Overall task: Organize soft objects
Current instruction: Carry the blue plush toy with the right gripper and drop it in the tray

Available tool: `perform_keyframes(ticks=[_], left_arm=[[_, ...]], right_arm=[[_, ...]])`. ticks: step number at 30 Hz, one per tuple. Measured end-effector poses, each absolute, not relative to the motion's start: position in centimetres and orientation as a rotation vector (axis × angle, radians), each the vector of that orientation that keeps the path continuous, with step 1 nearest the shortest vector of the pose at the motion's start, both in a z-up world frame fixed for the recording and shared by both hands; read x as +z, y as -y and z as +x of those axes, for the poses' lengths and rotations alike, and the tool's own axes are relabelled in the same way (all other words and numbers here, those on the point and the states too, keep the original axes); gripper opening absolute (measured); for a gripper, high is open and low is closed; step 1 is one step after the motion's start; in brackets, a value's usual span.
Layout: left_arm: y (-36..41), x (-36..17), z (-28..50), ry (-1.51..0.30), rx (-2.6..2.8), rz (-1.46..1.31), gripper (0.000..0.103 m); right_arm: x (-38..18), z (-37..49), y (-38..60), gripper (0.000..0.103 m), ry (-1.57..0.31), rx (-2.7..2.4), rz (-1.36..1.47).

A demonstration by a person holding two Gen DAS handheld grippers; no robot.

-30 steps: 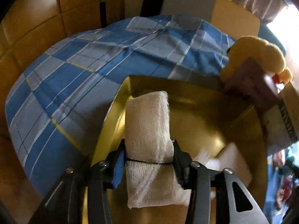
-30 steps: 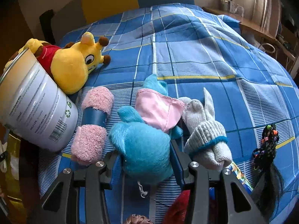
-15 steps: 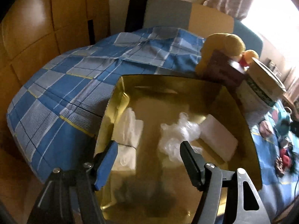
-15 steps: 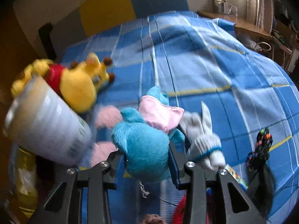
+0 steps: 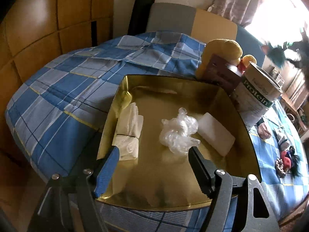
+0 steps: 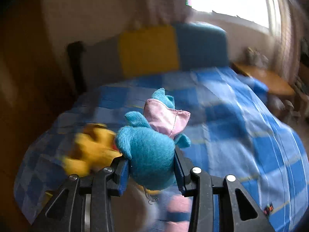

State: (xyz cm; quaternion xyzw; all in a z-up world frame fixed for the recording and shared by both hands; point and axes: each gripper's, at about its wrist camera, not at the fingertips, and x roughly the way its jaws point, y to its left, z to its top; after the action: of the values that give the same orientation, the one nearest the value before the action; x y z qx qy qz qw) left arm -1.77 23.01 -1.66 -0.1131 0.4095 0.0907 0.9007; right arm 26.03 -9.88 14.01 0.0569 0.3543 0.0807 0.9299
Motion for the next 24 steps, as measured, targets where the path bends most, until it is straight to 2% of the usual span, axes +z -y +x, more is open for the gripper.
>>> perform_keyframes(ticks=[4, 7, 16, 24], left_arm=[[-23.5, -1.7, -2.3, -0.845, 0.208, -0.237, 0.076], [-23.9, -1.7, -3.0, -0.839, 0.218, -0.247, 0.076], [-25.4, -1.7, -5.1, -0.821, 0.259, -0.277, 0.076], [-25.8, -1.9, -5.2, -0.823, 0.270, -0.290, 0.077]], right_arm=[[15.7, 23.9, 2.5, 0.039, -0.680, 0.364, 0.037], [14.4, 20.8, -3.3, 0.039, -0.688, 0.531, -0.062], [2.1, 15.6, -14.0, 0.040, -0.909, 0.734, -0.274], [-4.8, 15.6, -16.4, 0.055, -1.042, 0.667, -0.354]])
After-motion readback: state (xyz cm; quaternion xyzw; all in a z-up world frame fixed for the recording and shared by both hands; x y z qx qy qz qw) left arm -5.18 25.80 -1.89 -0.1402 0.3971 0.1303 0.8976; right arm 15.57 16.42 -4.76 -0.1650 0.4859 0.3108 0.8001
